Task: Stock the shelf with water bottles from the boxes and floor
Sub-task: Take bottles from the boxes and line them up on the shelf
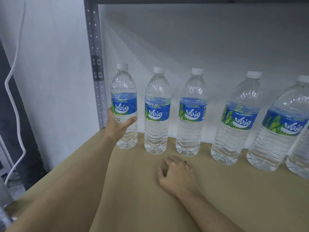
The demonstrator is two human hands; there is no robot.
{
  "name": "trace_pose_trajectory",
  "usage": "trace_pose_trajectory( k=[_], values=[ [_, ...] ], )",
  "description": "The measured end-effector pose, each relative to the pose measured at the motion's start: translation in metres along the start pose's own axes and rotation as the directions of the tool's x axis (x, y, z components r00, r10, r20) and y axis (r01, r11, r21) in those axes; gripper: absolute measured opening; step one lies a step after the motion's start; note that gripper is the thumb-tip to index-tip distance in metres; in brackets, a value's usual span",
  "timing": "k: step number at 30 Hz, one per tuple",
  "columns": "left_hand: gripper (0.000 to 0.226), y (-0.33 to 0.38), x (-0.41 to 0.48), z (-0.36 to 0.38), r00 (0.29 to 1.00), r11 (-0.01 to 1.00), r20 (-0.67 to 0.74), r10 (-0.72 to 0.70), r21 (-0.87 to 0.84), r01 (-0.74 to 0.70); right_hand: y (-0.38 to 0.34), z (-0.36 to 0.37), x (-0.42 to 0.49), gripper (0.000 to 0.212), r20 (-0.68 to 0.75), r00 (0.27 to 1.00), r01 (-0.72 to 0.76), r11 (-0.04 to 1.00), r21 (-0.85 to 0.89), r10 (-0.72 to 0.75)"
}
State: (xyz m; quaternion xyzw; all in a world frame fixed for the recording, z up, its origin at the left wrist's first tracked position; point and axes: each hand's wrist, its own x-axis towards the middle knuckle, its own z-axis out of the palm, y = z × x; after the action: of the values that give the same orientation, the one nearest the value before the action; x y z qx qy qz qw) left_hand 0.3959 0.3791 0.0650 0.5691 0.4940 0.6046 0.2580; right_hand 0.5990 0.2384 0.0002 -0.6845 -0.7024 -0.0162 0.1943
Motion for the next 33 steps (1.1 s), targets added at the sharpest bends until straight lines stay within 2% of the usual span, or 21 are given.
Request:
trace_pose_trajectory(
  k=[11, 15, 18, 24, 26, 29, 31, 33],
  values=[
    [0.089, 0.004, -0.002, -0.001, 1.0, 0.999, 0.029, -0.007, 0.037, 0.006, 0.0, -0.002, -0.001, 0.043, -0.02, 1.0, 0.014, 1.0, 0.0, -0.014],
    [0.09, 0.012, -0.007, -0.002, 0.999, 0.998, 0.038, -0.037, 0.055, 0.035, 0.0, -0.002, -0.002, 0.038, -0.035, 0.999, 0.015, 1.0, 0.006, -0.015],
    [0.1, 0.009, -0.014, -0.005, 0.991, 0.994, 0.092, -0.096, 0.063, 0.09, 0.0, -0.002, -0.003, 0.037, -0.04, 0.999, 0.013, 1.0, 0.007, -0.013],
    [0.106, -0.004, -0.051, -0.022, 0.967, 0.95, 0.128, -0.22, 0.254, 0.182, -0.002, -0.007, -0.004, 0.035, -0.02, 1.0, -0.021, 0.999, 0.04, 0.021],
    [0.1, 0.004, -0.069, -0.03, 0.956, 0.909, 0.108, -0.271, 0.356, 0.218, -0.004, -0.01, -0.006, 0.033, -0.011, 0.999, -0.033, 0.998, 0.047, 0.033],
    [0.08, 0.033, -0.111, -0.041, 0.94, 0.876, 0.112, -0.321, 0.413, 0.25, -0.008, -0.017, -0.011, 0.032, -0.014, 0.999, -0.032, 0.999, 0.034, 0.032],
    [0.059, 0.055, -0.146, -0.048, 0.955, 0.899, 0.143, -0.261, 0.395, 0.187, -0.009, -0.02, -0.017, 0.032, -0.007, 1.0, -0.011, 1.0, -0.003, 0.011],
    [0.034, 0.073, -0.179, -0.055, 0.97, 0.946, 0.16, -0.183, 0.298, 0.129, -0.01, -0.022, -0.029, 0.03, 0.012, 1.0, 0.013, 0.999, -0.03, -0.013]
  ],
)
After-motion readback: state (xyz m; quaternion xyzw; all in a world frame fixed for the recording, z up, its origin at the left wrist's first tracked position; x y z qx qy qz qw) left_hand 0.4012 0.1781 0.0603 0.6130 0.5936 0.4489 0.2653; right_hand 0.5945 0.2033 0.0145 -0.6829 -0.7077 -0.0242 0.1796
